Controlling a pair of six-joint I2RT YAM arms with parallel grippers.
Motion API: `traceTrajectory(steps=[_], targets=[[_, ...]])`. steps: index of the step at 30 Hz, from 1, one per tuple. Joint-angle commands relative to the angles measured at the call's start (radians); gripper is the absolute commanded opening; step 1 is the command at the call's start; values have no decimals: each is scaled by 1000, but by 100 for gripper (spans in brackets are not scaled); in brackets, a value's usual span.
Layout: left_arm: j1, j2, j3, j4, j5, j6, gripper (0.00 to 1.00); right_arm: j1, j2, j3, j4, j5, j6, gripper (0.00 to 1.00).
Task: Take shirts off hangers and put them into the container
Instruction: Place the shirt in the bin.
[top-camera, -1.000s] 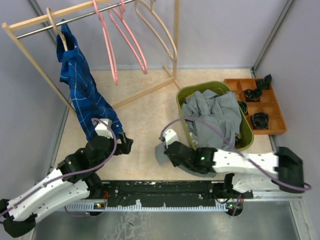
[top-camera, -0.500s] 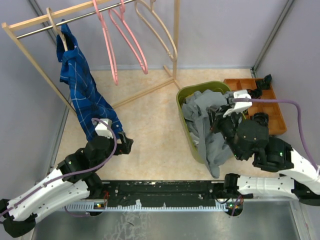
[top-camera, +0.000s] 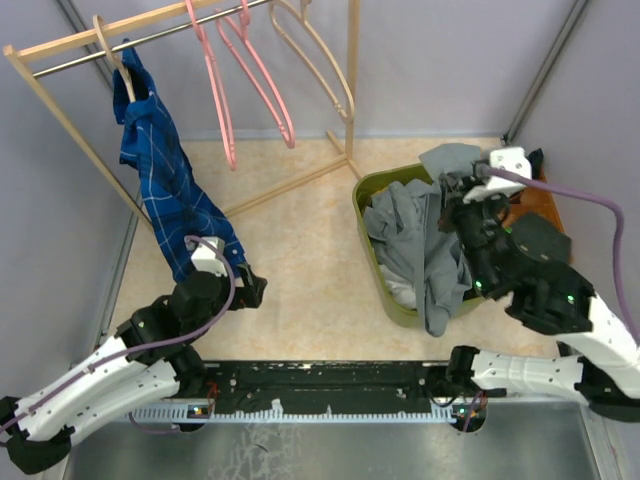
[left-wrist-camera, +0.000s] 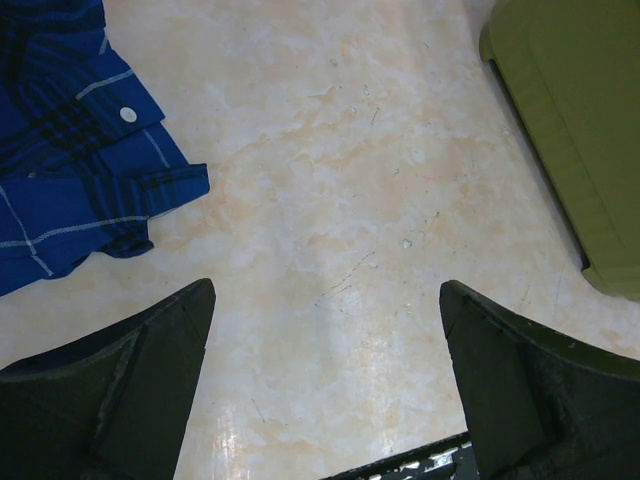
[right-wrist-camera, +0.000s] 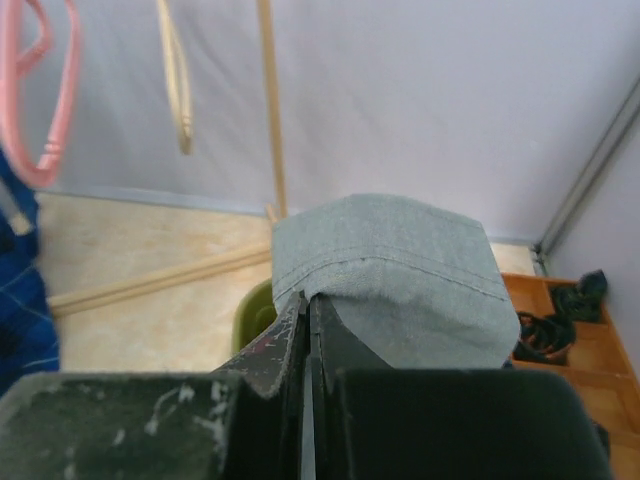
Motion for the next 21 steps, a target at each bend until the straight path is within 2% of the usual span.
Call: traceTrajectory(steps=[1,3,6,12,15,19,20,21], targets=[[-4,10,18,11,-7,-1,99,-300,124,-3,-80,-313,65,0],[-3,12,20,8,-4,-3,99,-559,192,-24,-123,-556,160,0],[-3,7,21,4,-3,-3,99,-701,275,-106,-105,-732,232,0],[-5,-21,17,-1,-22,-13,99,-728,446,-321,-85,-785,347,0],[-5,-28,13,1,-18,-13,99,-769,540,-399,-87,-863,397,0],[-6,-16,13,10,-10,-5,99,-783,550,-354,-140,-879,392,0],[-6,-13,13,9,-6,-5,99,-784,533,-323,-160,-882,385,2],[-6,-9,14,9,-6,-4,99,-784,514,-284,-186,-885,379,9]])
